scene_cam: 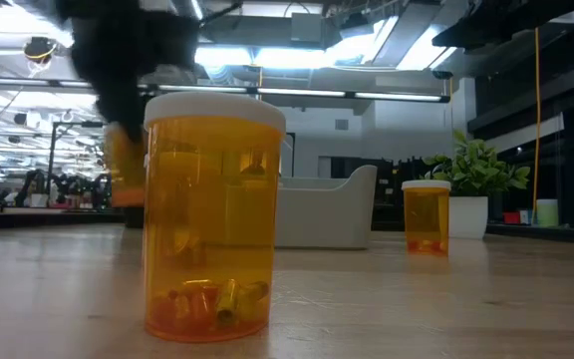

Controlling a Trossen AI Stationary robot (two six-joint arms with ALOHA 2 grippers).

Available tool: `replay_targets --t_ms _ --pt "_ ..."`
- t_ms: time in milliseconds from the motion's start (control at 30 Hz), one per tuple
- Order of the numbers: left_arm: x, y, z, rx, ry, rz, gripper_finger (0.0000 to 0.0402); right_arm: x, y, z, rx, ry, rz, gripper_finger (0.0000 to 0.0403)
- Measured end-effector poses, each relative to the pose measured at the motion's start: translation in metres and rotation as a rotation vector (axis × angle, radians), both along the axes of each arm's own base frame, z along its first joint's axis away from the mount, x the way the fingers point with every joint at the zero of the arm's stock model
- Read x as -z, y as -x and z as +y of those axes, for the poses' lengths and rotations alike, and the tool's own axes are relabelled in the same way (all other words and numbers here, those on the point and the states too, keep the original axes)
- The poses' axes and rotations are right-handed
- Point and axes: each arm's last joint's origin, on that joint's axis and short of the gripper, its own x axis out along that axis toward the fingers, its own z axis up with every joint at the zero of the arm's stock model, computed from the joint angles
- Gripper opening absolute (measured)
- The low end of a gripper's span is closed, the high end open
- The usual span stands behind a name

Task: Pick and place pill bottles into a basket
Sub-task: Put the orange pill bottle into the gray bin

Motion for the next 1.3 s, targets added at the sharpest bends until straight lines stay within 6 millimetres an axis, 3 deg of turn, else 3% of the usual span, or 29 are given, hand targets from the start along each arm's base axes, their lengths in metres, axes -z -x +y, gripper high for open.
replay_targets --t_ms 367,567,967,1300 --pt "-0.074 -0.030 0.027 0.027 -0.128 -0.221 0.0210 0.004 0.000 0.000 -0.007 0.016 0.028 0.0019" --pt "-0.096 -0.039 0.043 0.036 -0.162 -0.284 0.0210 0.006 0.000 0.000 -0.007 0.008 0.050 0.0019" --pt "-0.096 -0.092 0.082 0.200 -0.171 -0.268 0.0210 0.007 0.000 0.000 -0.007 0.003 0.054 0.0019" --pt "-0.065 -0.138 0.121 0.276 -0.168 -0.209 0.0210 0.008 0.001 0.000 -0.004 -0.008 0.063 0.0019"
